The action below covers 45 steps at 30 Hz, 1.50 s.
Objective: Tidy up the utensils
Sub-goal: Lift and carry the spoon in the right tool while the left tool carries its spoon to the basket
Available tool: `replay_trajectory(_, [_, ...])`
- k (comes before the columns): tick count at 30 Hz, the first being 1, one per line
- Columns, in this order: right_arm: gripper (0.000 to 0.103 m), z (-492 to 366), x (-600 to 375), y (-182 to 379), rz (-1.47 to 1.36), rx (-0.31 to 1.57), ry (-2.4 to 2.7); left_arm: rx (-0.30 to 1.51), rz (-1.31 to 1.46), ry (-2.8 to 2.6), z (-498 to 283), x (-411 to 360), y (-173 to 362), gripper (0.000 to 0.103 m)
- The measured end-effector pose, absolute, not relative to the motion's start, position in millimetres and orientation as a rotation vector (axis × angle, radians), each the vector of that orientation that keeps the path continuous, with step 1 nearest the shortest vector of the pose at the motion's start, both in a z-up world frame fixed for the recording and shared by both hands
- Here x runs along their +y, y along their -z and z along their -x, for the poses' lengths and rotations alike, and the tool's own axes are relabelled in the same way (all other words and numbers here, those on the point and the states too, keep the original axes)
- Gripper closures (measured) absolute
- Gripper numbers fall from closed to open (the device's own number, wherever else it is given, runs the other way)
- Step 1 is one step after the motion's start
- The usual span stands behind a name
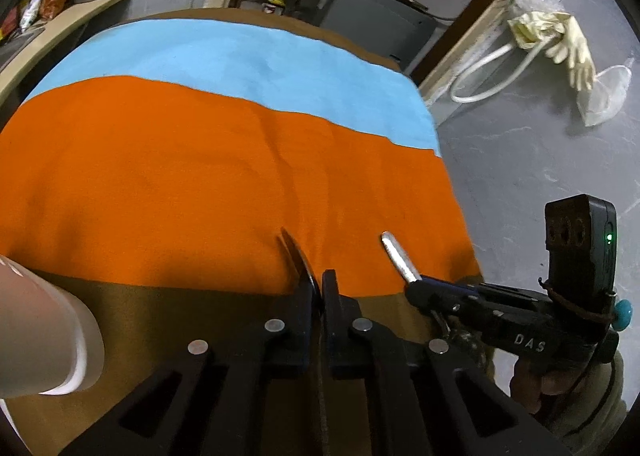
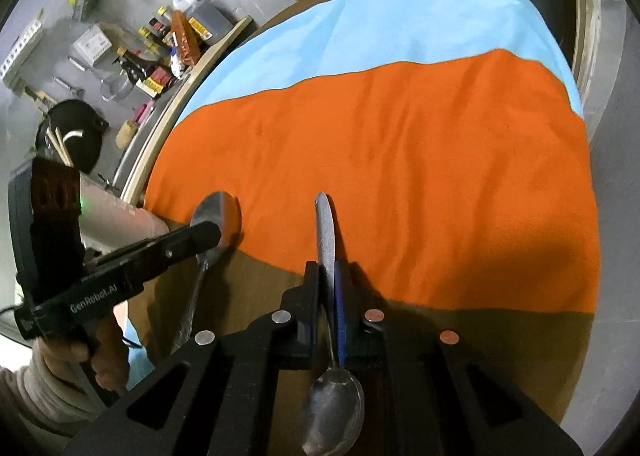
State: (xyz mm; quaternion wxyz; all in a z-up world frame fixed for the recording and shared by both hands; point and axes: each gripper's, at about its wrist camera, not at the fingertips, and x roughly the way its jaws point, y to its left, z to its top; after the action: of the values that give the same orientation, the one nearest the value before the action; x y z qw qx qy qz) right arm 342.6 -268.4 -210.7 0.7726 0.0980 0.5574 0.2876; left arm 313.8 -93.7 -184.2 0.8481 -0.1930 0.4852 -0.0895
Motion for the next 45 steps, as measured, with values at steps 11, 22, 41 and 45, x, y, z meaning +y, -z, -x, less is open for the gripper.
replay_trajectory(11, [0.101, -313.4, -279.2, 171.0, -0.251, 1.077, -0.574, 0.923, 0.362, 0.268, -285.6, -98.2, 155.0, 0.1])
replay_trajectory(22, [0.101, -274.8, -266.8, 93.9, -0.248, 0.711, -0.479, 0.695, 0.437, 0.328, -250.6, -71.1, 100.9, 0.1])
replay_trajectory(41, [0.101, -267.2, -139.5, -9.3, -0.359, 0.308, -0.694, 0.32, 0.357, 0.248, -201.8, 35.2, -2.0, 0.1])
replay_trajectory(45, [0.101, -271.9, -114.3, -16.3, -0.397, 0.261, -0.734, 0.22, 0.398, 0.194, -198.6, 75.2, -8.5, 0.1])
